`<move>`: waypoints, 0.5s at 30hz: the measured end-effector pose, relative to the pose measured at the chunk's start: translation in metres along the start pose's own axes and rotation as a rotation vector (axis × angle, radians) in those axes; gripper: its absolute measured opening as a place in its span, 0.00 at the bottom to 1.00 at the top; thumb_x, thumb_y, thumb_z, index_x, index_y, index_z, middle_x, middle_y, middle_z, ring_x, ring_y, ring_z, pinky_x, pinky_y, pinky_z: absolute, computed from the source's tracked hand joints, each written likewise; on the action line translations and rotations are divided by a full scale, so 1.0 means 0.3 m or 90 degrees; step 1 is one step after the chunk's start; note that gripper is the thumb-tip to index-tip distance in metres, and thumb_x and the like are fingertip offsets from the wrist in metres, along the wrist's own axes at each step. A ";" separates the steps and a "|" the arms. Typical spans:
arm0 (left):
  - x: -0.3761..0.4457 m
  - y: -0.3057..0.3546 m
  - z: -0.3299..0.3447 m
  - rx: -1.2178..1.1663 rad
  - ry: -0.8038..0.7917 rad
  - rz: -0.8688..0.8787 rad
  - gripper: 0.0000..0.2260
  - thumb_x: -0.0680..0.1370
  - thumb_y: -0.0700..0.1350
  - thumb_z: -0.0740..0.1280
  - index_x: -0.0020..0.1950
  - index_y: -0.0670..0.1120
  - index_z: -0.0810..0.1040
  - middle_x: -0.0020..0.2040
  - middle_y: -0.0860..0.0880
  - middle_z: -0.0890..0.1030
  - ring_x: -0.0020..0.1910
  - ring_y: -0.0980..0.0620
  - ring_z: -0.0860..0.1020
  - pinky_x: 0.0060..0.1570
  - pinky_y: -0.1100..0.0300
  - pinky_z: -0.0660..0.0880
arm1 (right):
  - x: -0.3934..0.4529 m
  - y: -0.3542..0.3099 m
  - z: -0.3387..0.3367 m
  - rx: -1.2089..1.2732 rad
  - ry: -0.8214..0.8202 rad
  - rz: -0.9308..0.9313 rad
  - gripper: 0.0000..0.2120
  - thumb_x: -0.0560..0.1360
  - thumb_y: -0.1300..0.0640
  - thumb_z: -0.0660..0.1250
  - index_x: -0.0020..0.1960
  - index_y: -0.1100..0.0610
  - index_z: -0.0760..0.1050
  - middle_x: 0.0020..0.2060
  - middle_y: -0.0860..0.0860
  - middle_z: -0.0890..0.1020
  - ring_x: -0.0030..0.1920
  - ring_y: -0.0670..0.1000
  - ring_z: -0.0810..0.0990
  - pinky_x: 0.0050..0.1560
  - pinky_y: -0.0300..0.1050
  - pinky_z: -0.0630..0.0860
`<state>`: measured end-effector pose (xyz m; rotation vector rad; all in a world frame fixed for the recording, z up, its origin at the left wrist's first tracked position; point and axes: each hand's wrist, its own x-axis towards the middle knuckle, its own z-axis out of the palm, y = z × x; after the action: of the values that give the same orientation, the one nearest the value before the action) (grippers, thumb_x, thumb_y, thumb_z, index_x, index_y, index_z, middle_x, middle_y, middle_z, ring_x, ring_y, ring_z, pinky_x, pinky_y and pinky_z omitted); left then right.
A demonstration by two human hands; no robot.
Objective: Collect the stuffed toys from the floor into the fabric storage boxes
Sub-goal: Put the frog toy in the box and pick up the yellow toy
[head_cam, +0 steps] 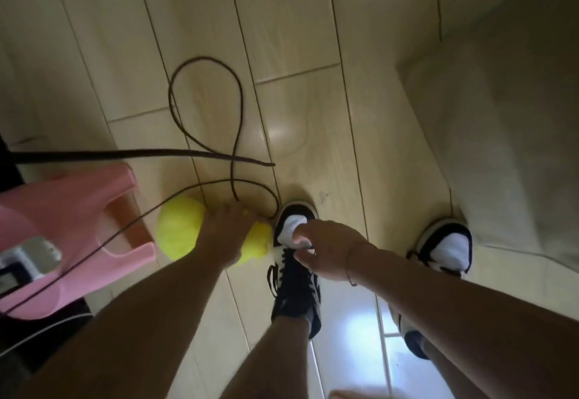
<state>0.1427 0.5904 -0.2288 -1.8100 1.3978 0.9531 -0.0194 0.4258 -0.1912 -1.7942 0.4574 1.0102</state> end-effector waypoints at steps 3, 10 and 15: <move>-0.065 -0.002 -0.091 -0.163 0.013 -0.079 0.38 0.65 0.52 0.73 0.72 0.52 0.62 0.57 0.46 0.77 0.52 0.42 0.79 0.45 0.51 0.77 | -0.006 0.001 0.049 0.039 0.015 0.024 0.22 0.76 0.45 0.62 0.68 0.49 0.67 0.67 0.49 0.71 0.65 0.53 0.71 0.63 0.47 0.69; -0.323 0.049 -0.575 -1.379 -0.207 0.109 0.24 0.54 0.48 0.76 0.51 0.52 0.85 0.46 0.46 0.86 0.46 0.44 0.84 0.43 0.53 0.81 | -0.283 -0.093 -0.103 0.615 0.058 -0.124 0.51 0.58 0.28 0.71 0.73 0.39 0.52 0.71 0.43 0.66 0.70 0.49 0.67 0.64 0.52 0.72; -0.322 0.336 -0.829 -1.512 -0.097 -0.186 0.15 0.75 0.53 0.65 0.50 0.42 0.81 0.42 0.41 0.85 0.46 0.38 0.81 0.36 0.55 0.81 | -0.537 -0.100 -0.329 0.756 0.266 -0.062 0.47 0.56 0.32 0.75 0.69 0.42 0.60 0.61 0.41 0.76 0.58 0.43 0.79 0.52 0.41 0.79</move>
<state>0.0671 0.4080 -0.0229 -2.6835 -1.0884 2.8535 -0.0500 0.3301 -0.0283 -0.8889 0.9593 0.1393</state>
